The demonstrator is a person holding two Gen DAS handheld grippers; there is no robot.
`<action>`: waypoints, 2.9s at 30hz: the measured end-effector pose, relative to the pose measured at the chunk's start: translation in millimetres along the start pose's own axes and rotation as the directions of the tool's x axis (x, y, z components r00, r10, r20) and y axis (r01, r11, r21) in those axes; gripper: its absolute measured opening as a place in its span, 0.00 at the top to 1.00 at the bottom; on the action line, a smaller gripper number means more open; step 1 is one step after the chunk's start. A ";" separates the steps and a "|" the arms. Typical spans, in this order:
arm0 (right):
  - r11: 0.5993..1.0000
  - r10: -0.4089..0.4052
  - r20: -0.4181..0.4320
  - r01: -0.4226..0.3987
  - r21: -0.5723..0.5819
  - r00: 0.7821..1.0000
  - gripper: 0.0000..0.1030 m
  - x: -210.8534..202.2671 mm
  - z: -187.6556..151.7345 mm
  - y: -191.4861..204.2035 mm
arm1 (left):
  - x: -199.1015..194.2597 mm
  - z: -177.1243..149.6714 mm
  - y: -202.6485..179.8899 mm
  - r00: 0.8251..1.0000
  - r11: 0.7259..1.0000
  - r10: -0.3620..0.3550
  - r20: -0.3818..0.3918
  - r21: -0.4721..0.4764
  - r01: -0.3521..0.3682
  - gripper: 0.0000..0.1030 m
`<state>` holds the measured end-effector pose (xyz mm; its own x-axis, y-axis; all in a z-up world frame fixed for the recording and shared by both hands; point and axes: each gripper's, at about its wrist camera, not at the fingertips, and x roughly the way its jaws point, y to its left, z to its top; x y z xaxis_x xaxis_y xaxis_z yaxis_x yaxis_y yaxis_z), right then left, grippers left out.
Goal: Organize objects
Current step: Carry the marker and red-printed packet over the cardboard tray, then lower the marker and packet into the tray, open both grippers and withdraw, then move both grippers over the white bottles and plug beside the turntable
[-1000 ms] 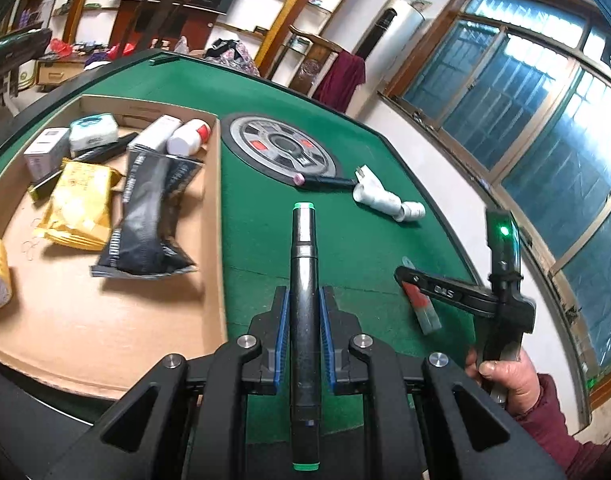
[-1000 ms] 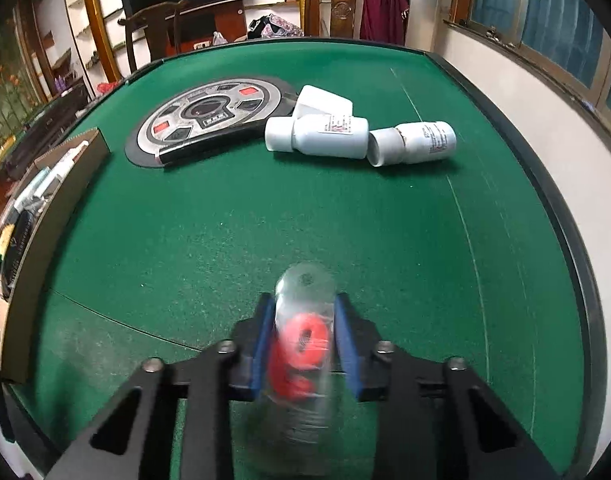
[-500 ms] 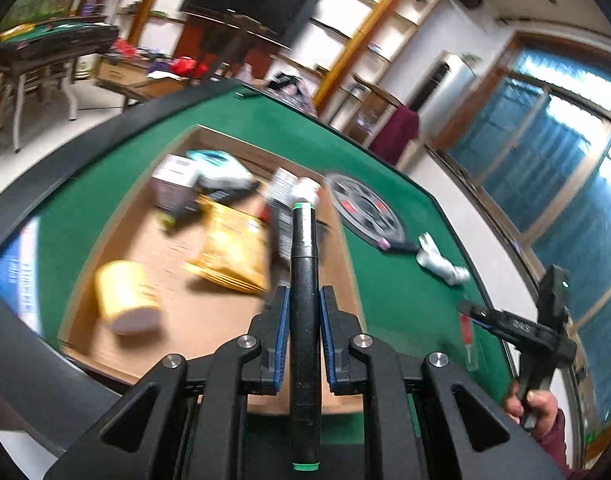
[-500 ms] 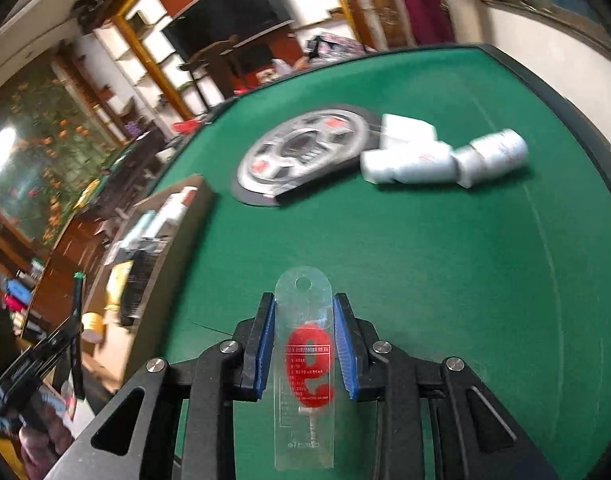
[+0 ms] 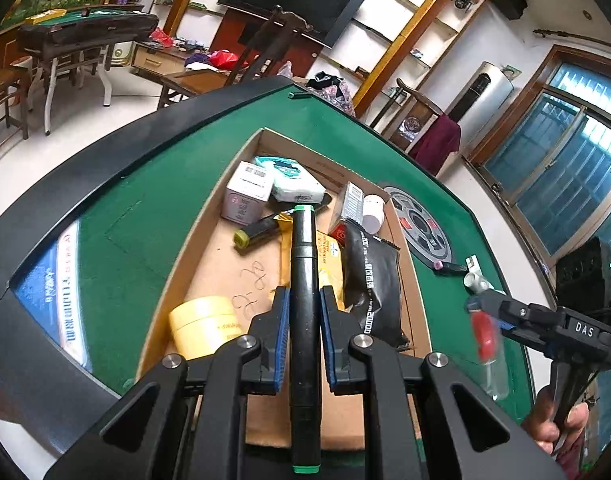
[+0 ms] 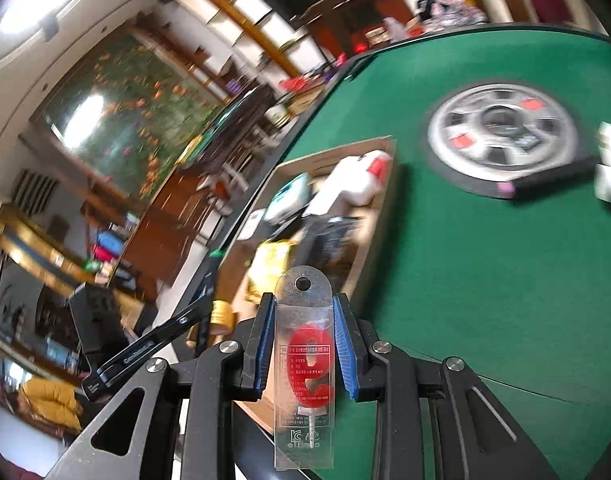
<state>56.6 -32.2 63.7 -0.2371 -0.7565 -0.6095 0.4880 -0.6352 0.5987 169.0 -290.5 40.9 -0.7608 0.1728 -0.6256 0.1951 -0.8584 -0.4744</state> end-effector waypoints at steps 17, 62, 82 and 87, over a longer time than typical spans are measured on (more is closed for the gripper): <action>0.993 0.016 -0.204 -0.039 -0.111 0.979 0.69 108.9 -14.9 41.6 | 38.8 2.9 0.1 0.996 0.997 0.069 -0.051 0.029 -0.068 0.86; 0.921 -0.387 0.319 0.383 0.077 0.865 0.00 -96.1 -8.3 -29.1 | -66.6 7.1 -79.1 0.986 0.998 -0.044 0.163 0.051 0.036 0.25; 0.930 -0.357 0.227 0.369 -0.009 0.906 0.00 -63.0 4.1 -20.0 | -83.3 37.3 -30.8 0.957 0.988 0.143 0.253 -0.093 -0.123 0.19; 0.950 -0.279 0.169 0.297 -0.095 0.945 0.00 -33.5 9.6 2.2 | -68.4 37.8 -37.3 0.965 0.987 0.137 0.224 -0.117 -0.113 0.19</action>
<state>57.5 -9.8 90.4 -0.5019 -0.5642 -0.6556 0.4728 -0.8137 0.3383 190.4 -288.5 124.8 -0.8458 -0.0592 -0.5302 0.3513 -0.8098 -0.4700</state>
